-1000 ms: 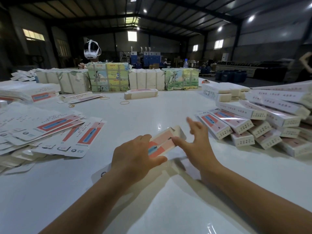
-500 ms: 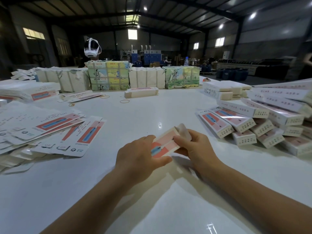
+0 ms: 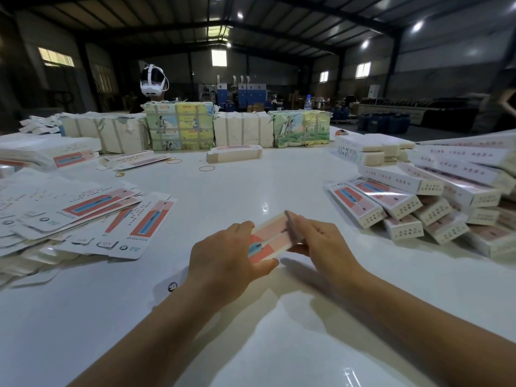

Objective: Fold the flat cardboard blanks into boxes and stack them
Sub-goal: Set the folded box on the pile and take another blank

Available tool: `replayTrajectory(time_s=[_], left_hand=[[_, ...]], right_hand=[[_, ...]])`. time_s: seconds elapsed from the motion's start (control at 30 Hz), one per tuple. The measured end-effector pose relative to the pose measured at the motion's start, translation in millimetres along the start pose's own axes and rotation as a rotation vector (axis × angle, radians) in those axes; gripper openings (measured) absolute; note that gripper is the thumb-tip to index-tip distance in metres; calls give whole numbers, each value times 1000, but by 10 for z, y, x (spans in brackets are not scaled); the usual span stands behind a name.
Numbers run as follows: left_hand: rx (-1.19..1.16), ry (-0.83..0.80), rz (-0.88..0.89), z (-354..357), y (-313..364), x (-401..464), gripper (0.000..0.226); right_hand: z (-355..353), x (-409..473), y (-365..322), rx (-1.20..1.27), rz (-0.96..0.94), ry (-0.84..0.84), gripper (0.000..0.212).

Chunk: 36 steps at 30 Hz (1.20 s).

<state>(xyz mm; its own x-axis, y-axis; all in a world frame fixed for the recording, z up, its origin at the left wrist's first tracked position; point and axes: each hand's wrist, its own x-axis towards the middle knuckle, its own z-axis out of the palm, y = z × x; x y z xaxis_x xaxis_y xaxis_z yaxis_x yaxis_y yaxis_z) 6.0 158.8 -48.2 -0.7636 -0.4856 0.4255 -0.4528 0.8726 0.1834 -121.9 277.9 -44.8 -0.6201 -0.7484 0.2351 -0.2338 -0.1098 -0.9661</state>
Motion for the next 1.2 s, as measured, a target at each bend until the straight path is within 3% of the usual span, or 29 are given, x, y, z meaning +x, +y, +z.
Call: replayTrajectory(time_s=[0.1, 0.27, 0.4, 0.5, 0.7, 0.97, 1.07, 1.2], left_hand=[[-2, 17, 10, -9, -12, -10, 84], [2, 96, 47, 6, -6, -12, 75], [8, 131, 69, -6, -5, -26, 77], [22, 150, 81, -25, 17, -42, 75], [105, 148, 109, -47, 41, -55, 72], [30, 150, 111, -39, 27, -58, 70], [26, 169, 98, -55, 48, -62, 72], [92, 183, 78, -57, 101, -53, 75]], right_hand=[[-34, 36, -31, 121, 73, -37, 24], [-68, 63, -44, 269, 79, -20, 42], [-86, 72, -36, 281, 37, -42, 30], [-91, 56, -37, 248, 9, -41, 33], [-68, -24, -90, 32, -127, -35, 64], [-86, -3, -40, -106, -179, -23, 70], [-62, -28, -27, -153, -207, -28, 57], [12, -90, -1, -365, -313, 3, 20]])
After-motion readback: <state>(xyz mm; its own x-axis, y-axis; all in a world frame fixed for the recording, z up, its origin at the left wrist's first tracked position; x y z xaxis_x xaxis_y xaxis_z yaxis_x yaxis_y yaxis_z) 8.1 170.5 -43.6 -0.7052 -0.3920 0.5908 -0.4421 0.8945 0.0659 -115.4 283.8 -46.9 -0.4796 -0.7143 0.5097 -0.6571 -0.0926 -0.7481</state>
